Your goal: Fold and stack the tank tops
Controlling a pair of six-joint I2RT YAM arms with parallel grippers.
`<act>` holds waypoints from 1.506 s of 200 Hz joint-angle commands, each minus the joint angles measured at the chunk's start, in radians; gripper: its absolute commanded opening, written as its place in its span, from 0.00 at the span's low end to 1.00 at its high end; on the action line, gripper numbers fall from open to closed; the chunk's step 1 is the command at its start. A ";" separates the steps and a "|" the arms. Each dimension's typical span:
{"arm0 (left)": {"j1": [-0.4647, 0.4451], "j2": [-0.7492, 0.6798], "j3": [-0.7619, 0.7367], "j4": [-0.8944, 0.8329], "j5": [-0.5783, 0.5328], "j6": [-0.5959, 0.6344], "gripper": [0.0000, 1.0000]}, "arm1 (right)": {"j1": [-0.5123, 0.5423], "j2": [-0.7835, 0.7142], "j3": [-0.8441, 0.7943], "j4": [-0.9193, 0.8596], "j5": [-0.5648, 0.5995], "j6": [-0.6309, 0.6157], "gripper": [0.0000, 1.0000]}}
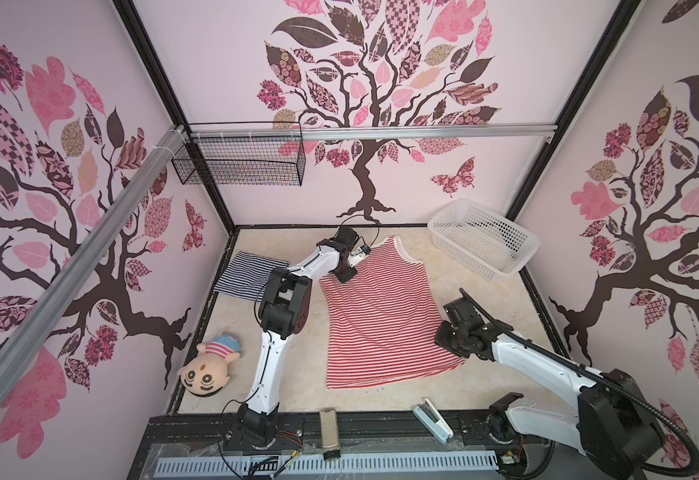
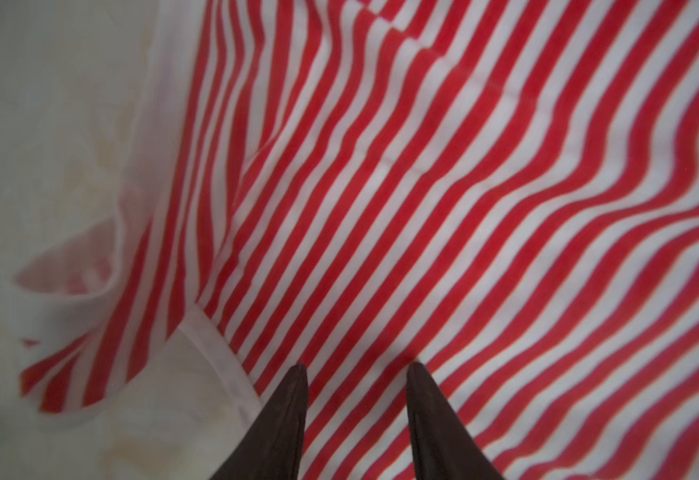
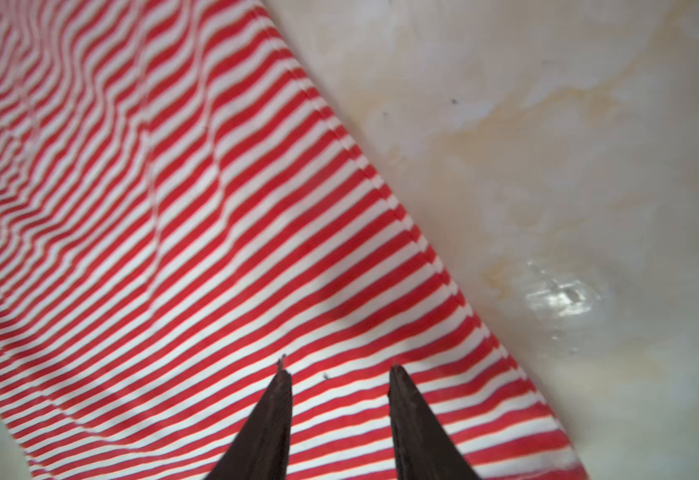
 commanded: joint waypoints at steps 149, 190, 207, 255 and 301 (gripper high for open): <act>0.042 -0.455 -0.717 0.032 -0.142 0.034 0.41 | -0.066 0.393 0.079 0.144 -0.138 -0.146 0.44; 0.009 -0.530 -0.745 -0.100 -0.042 0.007 0.40 | -0.163 0.663 0.401 0.055 -0.101 -0.258 0.44; -0.040 -0.557 -0.776 -0.136 -0.022 0.002 0.40 | -0.197 0.750 0.540 -0.004 -0.059 -0.289 0.45; -0.251 -0.621 -0.805 -0.255 0.109 -0.036 0.40 | -0.272 0.823 0.868 -0.146 0.015 -0.352 0.47; -0.078 -0.653 -0.692 -0.124 0.017 -0.076 0.42 | -0.042 0.585 0.617 -0.066 -0.047 -0.296 0.51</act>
